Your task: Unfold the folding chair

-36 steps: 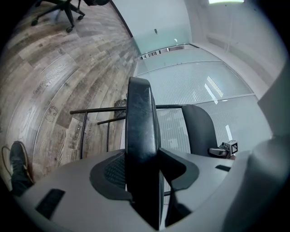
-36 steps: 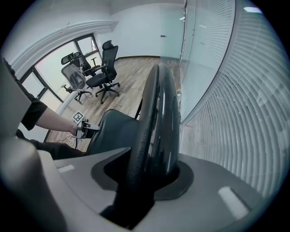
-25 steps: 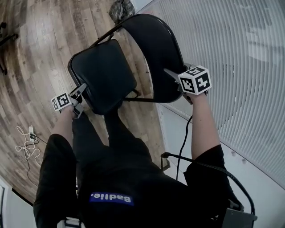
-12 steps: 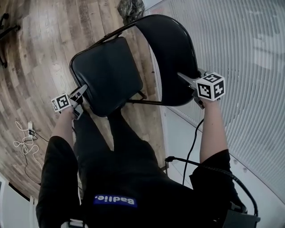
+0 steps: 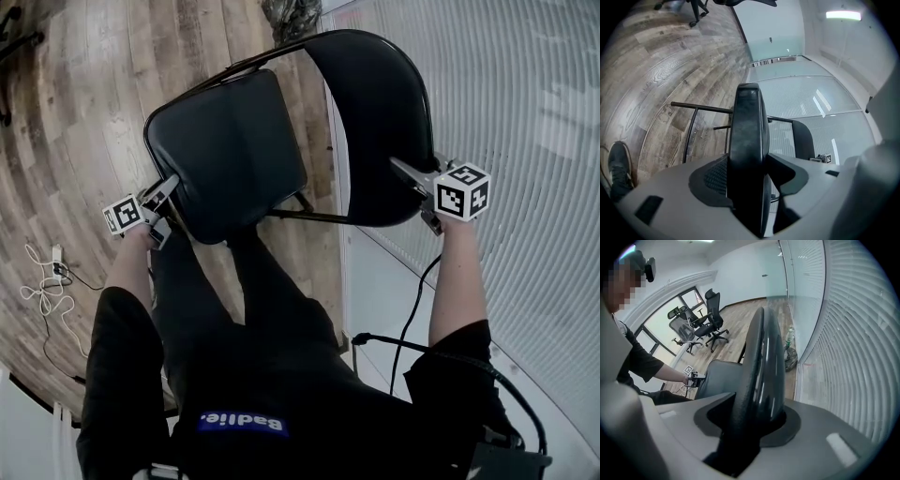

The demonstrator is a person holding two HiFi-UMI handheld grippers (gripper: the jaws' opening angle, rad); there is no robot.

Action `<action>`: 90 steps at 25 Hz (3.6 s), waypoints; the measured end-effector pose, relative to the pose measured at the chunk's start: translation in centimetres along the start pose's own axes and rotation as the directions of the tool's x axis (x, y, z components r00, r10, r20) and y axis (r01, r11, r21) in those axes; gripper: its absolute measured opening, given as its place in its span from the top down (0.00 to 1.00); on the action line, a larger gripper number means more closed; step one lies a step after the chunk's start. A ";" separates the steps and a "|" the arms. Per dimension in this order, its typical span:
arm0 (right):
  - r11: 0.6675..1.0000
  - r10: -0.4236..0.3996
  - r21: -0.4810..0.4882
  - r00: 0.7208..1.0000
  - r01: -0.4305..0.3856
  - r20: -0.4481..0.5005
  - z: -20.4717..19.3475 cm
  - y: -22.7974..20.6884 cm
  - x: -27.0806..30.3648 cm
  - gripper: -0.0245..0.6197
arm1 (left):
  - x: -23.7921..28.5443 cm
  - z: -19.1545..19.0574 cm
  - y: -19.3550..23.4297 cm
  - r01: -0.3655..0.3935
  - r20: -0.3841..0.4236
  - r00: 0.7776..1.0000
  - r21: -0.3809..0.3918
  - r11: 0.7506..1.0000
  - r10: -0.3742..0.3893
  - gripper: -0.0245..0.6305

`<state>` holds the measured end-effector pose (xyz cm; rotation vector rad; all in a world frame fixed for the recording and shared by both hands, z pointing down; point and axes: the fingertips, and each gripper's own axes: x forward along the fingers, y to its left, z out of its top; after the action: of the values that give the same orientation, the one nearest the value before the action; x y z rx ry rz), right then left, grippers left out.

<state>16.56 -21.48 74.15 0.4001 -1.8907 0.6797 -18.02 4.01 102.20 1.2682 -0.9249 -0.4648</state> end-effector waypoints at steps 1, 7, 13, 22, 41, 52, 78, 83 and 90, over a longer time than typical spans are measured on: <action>1.000 0.004 0.003 1.000 -0.004 0.000 0.0 0.1 0.3 0.74 | -0.3 0.1 0.6 -0.006 0.004 1.000 0.002 1.000 0.006 0.62; 1.000 0.015 0.015 1.000 -0.015 0.000 0.0 0.5 1.4 0.73 | -1.1 0.4 2.8 -0.009 0.028 1.000 -0.017 1.000 0.009 0.61; 0.999 0.027 0.027 1.000 -0.027 0.006 -0.4 1.9 2.7 0.73 | -1.9 0.6 5.8 -0.098 0.036 0.995 -0.012 0.995 0.098 0.57; 1.000 0.005 -0.004 1.000 -0.005 -0.003 1.2 5.8 3.8 0.75 | -3.1 1.8 8.8 -0.088 0.058 0.994 -0.018 0.996 0.089 0.57; 0.998 -0.065 -0.024 0.998 0.066 0.027 -0.2 6.1 4.4 0.65 | -4.4 1.9 9.7 -0.202 0.068 0.978 0.083 0.976 0.197 0.54; 0.982 -0.187 0.045 0.974 0.183 0.126 0.6 6.2 0.2 0.54 | -8.1 2.1 3.3 -0.289 -0.003 0.956 0.194 0.938 0.295 0.54; 0.989 -0.148 0.062 0.950 0.136 0.274 1.6 14.0 -10.9 0.56 | -9.6 -2.8 -26.0 -0.048 -0.125 0.987 0.371 0.927 0.101 0.54; 0.994 -0.112 0.054 0.947 0.100 0.300 0.6 15.3 -10.7 0.58 | -8.6 -4.6 -29.9 0.010 -0.164 0.984 0.424 0.906 0.066 0.54; 0.997 -0.072 0.023 0.947 0.068 0.312 1.9 18.9 -11.0 0.64 | -8.6 -4.4 -35.7 0.088 -0.204 0.979 0.509 0.856 0.020 0.54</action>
<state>9.13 -8.22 58.39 0.6100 -2.1600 0.6067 -12.87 3.35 65.54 1.7887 -0.8823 -0.1026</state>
